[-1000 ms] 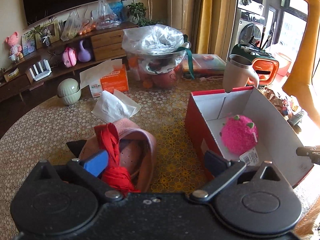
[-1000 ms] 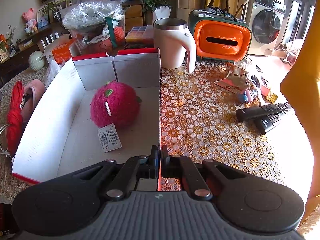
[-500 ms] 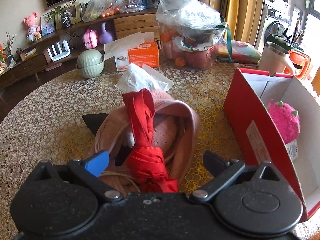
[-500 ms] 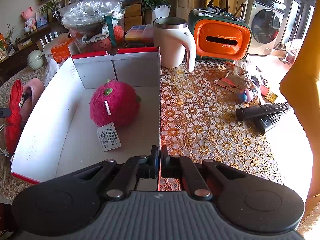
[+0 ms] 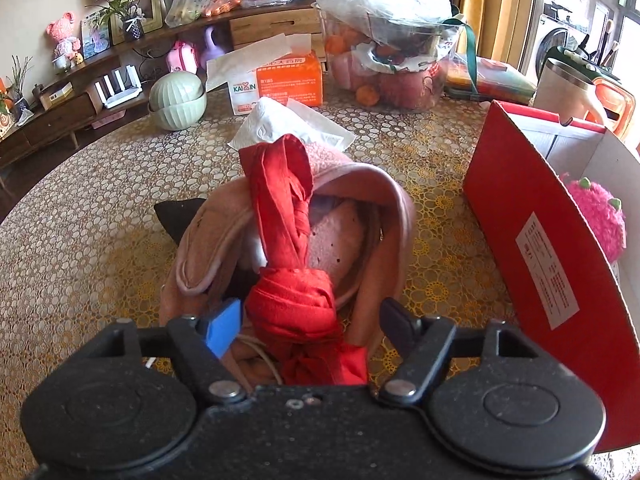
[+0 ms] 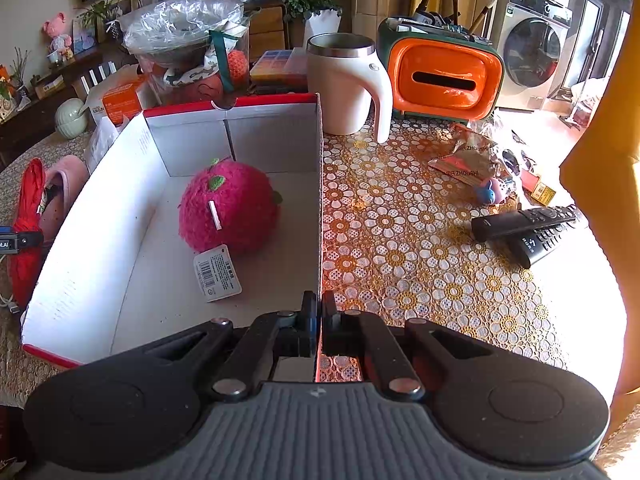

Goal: Organize objects
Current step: 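Move the left gripper to the red umbrella and grasp it, then carry the red umbrella into the shoebox and release it beside the ball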

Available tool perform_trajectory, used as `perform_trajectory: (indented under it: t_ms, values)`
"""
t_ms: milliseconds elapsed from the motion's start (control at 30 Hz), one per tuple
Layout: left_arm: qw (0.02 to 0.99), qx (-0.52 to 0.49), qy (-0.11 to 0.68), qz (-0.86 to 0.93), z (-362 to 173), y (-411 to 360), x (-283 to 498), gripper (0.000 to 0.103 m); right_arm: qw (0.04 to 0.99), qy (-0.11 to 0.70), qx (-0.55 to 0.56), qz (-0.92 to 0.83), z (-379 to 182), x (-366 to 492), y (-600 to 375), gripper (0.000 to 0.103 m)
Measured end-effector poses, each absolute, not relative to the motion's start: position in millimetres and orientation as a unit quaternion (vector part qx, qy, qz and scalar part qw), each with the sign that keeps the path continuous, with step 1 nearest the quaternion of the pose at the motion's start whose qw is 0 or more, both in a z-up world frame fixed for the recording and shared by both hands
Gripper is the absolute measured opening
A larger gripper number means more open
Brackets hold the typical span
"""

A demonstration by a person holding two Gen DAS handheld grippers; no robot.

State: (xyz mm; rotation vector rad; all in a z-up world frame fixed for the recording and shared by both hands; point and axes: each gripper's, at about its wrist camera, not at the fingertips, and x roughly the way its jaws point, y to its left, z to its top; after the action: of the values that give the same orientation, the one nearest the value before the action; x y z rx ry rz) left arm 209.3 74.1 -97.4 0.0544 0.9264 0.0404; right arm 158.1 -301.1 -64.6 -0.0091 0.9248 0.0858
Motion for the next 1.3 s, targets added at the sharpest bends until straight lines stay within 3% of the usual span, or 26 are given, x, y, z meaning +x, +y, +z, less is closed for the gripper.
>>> perform_trajectory:
  t_ms: [167, 567, 1300]
  values:
    - [0.893, 0.033, 0.448, 0.030, -99.5, 74.7, 208.9, 0.048, 0.894, 0.446, -0.004, 0.041, -64.5, 158.3, -301.0, 0.001]
    - [0.897, 0.035, 0.439, 0.034, -91.8, 76.9, 203.9, 0.033, 0.894, 0.446, -0.008, 0.043, -64.6, 158.3, -299.8, 0.001]
    - [0.918, 0.027, 0.391, -0.062, -1.6, 29.7, 157.0, 0.029, 0.895, 0.444, -0.004, 0.046, -64.1, 158.5, -302.2, 0.001]
